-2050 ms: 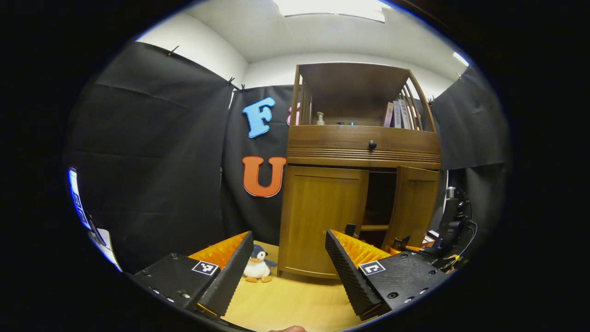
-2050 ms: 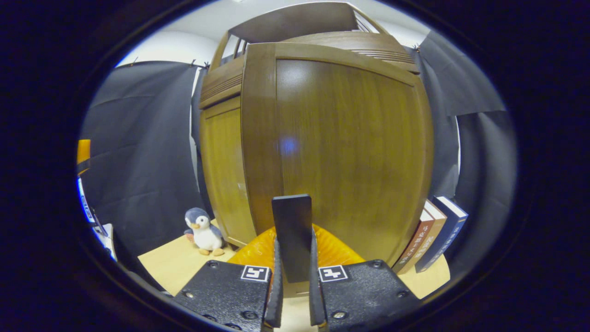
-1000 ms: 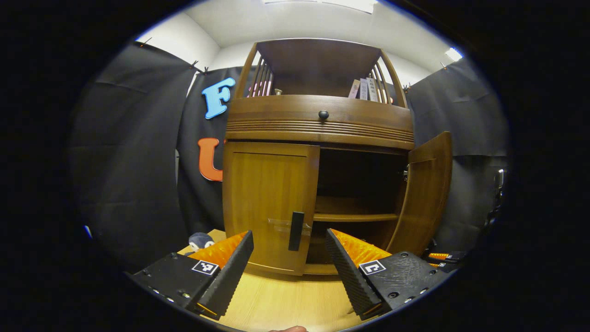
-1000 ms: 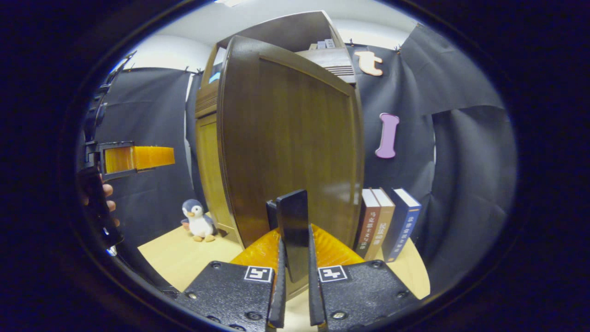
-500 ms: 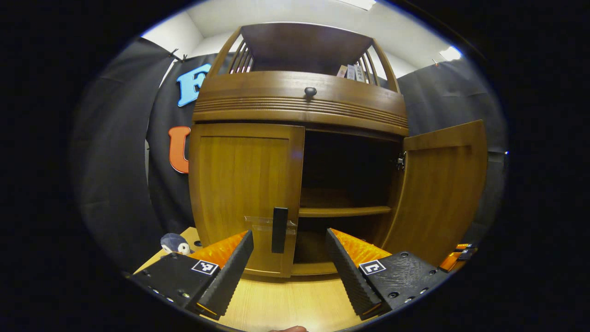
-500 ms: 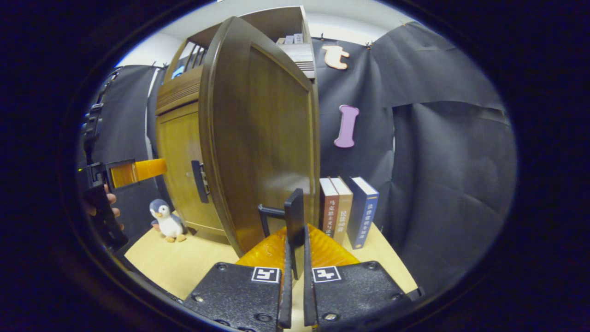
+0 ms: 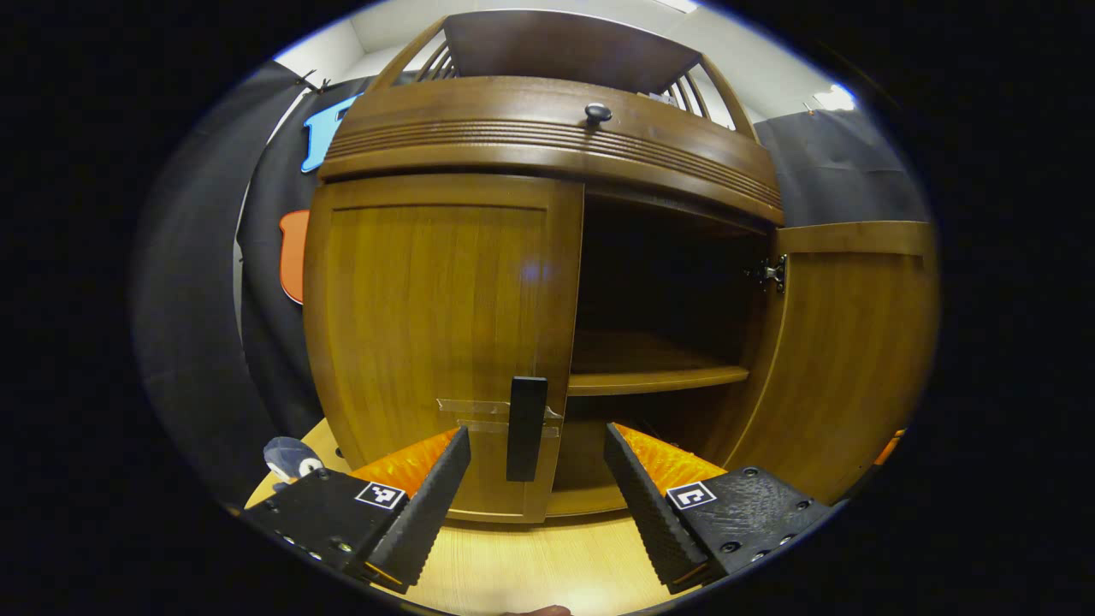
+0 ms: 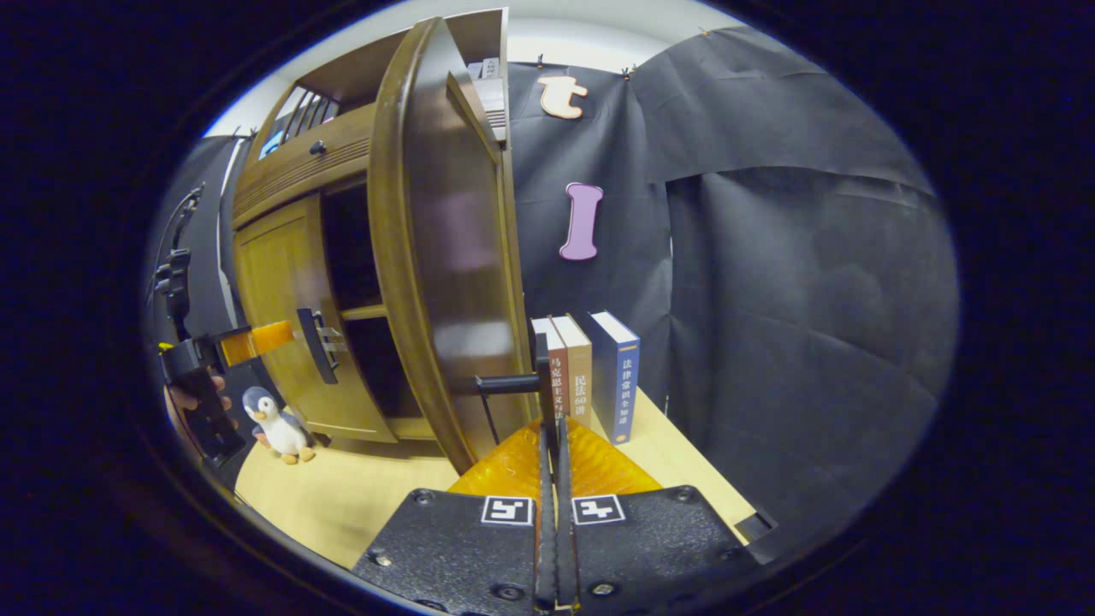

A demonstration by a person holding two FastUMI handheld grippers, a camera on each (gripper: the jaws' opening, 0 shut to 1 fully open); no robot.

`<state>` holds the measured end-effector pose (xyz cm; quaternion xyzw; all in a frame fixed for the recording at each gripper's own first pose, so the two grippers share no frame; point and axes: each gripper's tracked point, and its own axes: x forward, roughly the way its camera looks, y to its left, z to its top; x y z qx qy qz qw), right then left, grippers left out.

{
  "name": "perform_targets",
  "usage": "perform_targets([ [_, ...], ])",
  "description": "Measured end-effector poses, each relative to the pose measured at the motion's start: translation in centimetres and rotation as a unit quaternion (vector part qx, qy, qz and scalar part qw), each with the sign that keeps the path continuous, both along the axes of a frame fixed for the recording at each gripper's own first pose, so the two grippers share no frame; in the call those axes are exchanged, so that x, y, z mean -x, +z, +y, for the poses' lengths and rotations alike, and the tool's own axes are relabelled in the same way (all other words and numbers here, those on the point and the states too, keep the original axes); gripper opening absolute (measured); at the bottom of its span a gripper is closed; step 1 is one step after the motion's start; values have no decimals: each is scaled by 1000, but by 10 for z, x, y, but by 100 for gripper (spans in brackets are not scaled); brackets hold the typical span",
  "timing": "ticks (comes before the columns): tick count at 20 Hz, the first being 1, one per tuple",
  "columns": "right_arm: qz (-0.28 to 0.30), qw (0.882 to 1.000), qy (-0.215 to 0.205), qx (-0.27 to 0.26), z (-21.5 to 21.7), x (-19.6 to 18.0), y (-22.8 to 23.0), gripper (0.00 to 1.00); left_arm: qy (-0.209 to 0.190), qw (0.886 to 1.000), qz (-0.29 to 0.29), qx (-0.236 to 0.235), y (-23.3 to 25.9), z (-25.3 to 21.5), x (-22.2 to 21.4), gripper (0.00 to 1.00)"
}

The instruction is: Open the right door of the double-door shoe cabinet with the right hand, and open the left door with the left hand.

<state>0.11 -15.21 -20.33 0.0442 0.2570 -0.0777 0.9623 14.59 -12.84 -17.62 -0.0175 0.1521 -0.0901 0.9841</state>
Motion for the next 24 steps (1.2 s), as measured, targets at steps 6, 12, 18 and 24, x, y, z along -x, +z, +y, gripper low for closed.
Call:
perform_targets([
  [6, 19, 998, -38, 44, -18, 33, 12, 4, -11, 1000, 19, -17, -33, 2, -34, 95],
  [12, -13, 997, -67, 32, -28, 47, 34, 4, -7, 999, 26, -30, -54, 8, -61, 95],
  [18, -29, 997, -55, 41, -7, 53, 48, 4, -14, 999, 17, -46, -60, 9, -79, 64],
  [24, -27, 998, -43, 39, 9, 53, 45, 1, -23, 998, 3, -50, -62, 2, -83, 51],
])
